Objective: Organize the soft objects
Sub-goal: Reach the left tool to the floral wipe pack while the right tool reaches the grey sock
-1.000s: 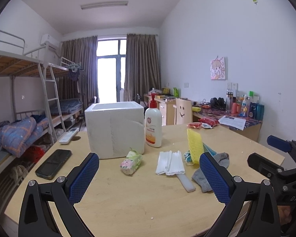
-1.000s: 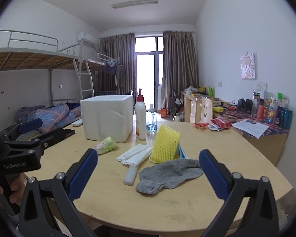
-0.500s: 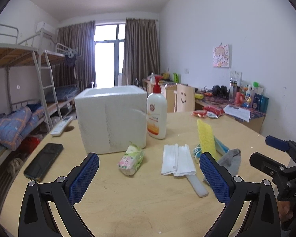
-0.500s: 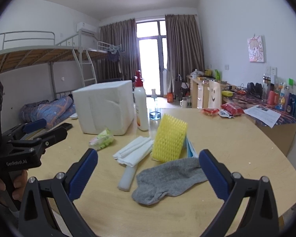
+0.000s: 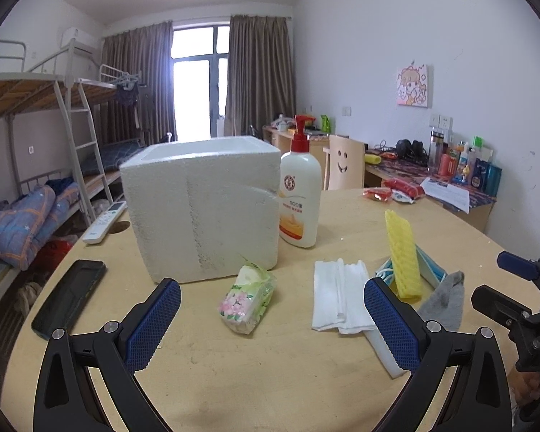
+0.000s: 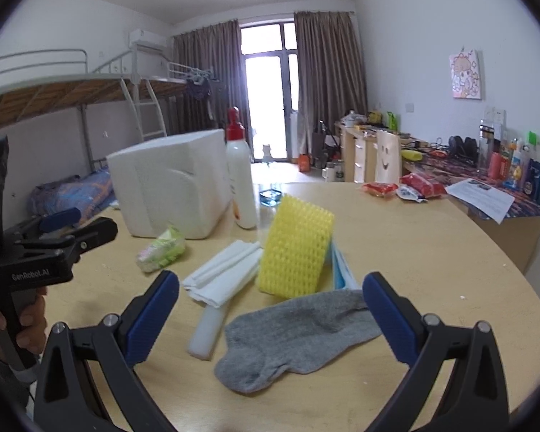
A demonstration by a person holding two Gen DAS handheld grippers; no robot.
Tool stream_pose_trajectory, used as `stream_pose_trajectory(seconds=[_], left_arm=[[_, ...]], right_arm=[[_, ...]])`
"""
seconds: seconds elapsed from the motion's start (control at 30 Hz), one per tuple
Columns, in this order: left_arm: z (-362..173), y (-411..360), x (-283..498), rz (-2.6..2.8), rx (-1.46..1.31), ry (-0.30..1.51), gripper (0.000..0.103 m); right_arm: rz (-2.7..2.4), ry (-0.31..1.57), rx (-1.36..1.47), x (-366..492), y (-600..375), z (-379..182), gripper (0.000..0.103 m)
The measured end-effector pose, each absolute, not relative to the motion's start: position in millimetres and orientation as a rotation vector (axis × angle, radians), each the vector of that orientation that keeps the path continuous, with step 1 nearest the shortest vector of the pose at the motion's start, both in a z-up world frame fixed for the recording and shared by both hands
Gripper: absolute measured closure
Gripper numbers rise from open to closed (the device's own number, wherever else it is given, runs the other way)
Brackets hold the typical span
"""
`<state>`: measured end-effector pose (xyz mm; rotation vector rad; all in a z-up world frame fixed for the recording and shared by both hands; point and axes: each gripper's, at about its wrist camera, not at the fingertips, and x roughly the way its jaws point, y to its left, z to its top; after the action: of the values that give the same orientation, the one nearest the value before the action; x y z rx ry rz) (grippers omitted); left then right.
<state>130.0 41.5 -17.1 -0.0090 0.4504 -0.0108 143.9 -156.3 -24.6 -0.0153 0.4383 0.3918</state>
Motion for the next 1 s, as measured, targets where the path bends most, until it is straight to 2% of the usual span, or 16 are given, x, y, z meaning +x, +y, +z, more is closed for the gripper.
stream_pose_trajectory(seconds=[0.77,1.0], left_arm=[[-56.5,65.1,213.7,-0.109,-0.034,0.740,0.001],[-67.6,68.0,224.7,-0.124,-0.016,0.804,0.006]], right_arm=[[0.307,0.662,-0.068,180.1,-155.6,-58.0,0.000],[0.307,0.688,-0.071,187.9,-151.6,-60.1,0.000]])
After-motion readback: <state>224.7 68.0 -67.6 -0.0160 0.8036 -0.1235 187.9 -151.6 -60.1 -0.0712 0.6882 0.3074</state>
